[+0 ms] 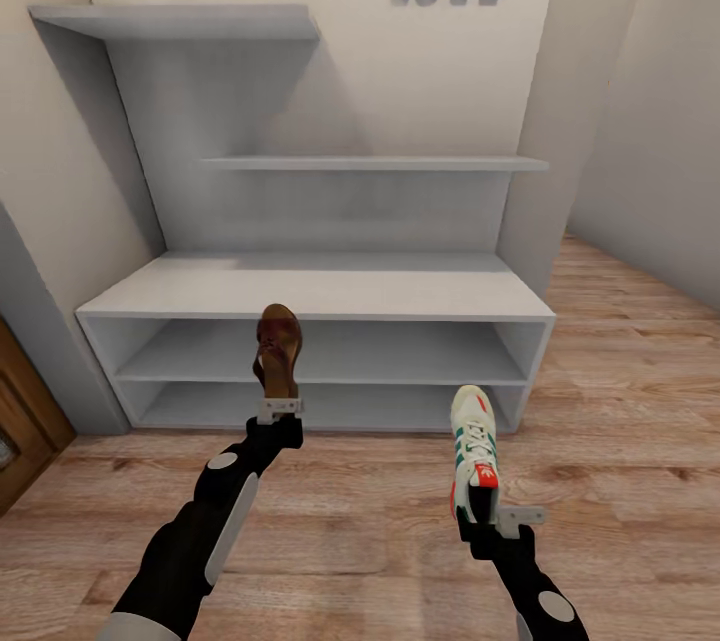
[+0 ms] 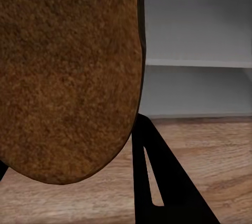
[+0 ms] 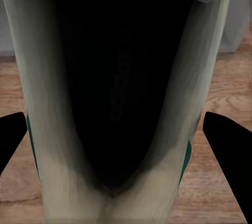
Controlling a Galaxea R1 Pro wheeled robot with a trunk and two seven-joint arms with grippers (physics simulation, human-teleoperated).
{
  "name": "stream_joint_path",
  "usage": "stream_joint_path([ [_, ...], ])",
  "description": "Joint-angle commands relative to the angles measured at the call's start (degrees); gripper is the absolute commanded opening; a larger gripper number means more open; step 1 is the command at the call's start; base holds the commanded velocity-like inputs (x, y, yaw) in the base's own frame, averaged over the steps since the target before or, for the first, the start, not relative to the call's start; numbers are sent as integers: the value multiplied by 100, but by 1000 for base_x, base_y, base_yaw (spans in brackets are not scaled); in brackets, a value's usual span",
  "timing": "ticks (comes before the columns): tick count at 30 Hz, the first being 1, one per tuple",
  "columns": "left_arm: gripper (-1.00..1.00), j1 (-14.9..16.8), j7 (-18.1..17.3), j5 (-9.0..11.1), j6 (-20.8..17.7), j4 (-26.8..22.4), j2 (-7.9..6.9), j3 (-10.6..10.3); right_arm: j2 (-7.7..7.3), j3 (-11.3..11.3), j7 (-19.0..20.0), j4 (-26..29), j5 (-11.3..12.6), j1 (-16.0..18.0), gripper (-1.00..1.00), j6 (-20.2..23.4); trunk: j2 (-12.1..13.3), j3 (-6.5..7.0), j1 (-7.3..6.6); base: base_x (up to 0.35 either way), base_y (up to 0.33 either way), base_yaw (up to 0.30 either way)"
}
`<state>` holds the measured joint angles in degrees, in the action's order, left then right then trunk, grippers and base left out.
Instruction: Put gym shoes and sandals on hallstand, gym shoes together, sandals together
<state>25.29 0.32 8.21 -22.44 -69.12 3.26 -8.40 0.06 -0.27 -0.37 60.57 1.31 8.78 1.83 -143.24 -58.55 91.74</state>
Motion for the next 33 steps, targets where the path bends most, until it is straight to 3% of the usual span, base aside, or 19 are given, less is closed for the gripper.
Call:
stream_joint_path([
  [1, -100, 2, 5, 53, -31, -6, -2, 4, 1, -15, -8, 9, 47, 1, -100, 19, -2, -5, -1, 0, 2, 0],
  [5, -100, 2, 10, 50, -32, 7, -15, 11, -28, -406, -2, 16, 443, -6, -100, 19, -2, -5, -1, 0, 1, 0],
  [7, -100, 2, 11, 50, -32, 43, -47, 13, -47, -1170, 17, 21, 801, -9, -100, 26, -2, -5, -1, 0, 0, 0],
  [9, -100, 2, 11, 49, -32, 54, -80, 13, -54, -1679, 35, 21, 926, -9, -100, 46, -2, -5, -1, 0, 0, 0],
  [10, -100, 2, 10, 49, -32, 61, -116, 13, -62, -2228, 60, 19, 1007, -10, -100, 62, -2, -5, -1, 0, 0, 0],
  [11, -100, 2, 8, 49, -32, 64, -132, 13, -65, -2506, 83, 19, 1036, -9, -100, 67, -2, -5, -1, 0, 0, 0],
  [12, -100, 2, 8, 49, -32, 68, -154, 13, -69, -3050, 162, 20, 1076, -9, -100, 77, -2, -5, -1, 0, 0, 0],
  [13, -100, 2, 7, 49, -32, 69, -162, 13, -72, -3311, 219, 21, 1089, -9, -100, 81, -2, -5, -1, 0, 0, 0],
  [14, -100, 2, 7, 49, -32, 71, -175, 13, -77, -3807, 356, 19, 1109, -11, -100, 91, -2, -5, -1, 0, 0, 0],
  [17, -100, 2, 6, 49, -34, 73, -189, 14, -143, -4690, 639, 23, 1119, -12, -100, 114, -2, -5, -1, 0, 0, 0],
  [18, -100, 2, 6, 51, -37, 73, -192, 14, -246, -5074, 732, 24, 1115, -10, -100, 175, -2, -5, -1, 0, 0, 0],
  [21, -100, 2, 4, 56, -40, 74, -195, 14, -841, -5881, 859, 23, 1110, -8, -100, 926, -2, -5, -1, 0, 0, 0],
  [22, -100, 2, 4, 59, -42, 74, -195, 12, -1128, -6027, 876, 21, 1111, -8, -100, 1334, -2, -5, -1, 0, 0, 0],
  [23, -100, 2, 3, 71, -48, 79, -193, 8, -1743, -6184, 889, 13, 1112, -8, -100, 2145, -2, -5, -1, 0, 0, 0],
  [26, -100, 2, 3, 81, -114, 256, -187, 7, -2519, -6314, 896, 9, 1110, -10, -100, 2881, -2, -5, -1, 0, 0, 0],
  [28, -100, 2, 6, 80, -251, 420, -186, 11, -2909, -6535, 894, 8, 1107, -8, -100, 3054, -2, -5, -1, 0, 0, 0],
  [30, -100, 2, 9, 77, -515, 510, -186, 16, -3219, -6962, 894, 8, 1086, -8, -100, 3128, -2, -5, -1, 0, 0, 0],
  [31, -100, 2, 7, 73, -753, 690, -189, 22, -3367, -7235, 896, 8, 884, -10, -100, 3155, -2, -5, -1, 0, 0, 0],
  [33, -100, 2, 3, 73, -903, 931, -190, 27, -3445, -7382, 897, 8, 568, -9, -100, 3169, -2, -5, -1, 0, 0, 0],
])
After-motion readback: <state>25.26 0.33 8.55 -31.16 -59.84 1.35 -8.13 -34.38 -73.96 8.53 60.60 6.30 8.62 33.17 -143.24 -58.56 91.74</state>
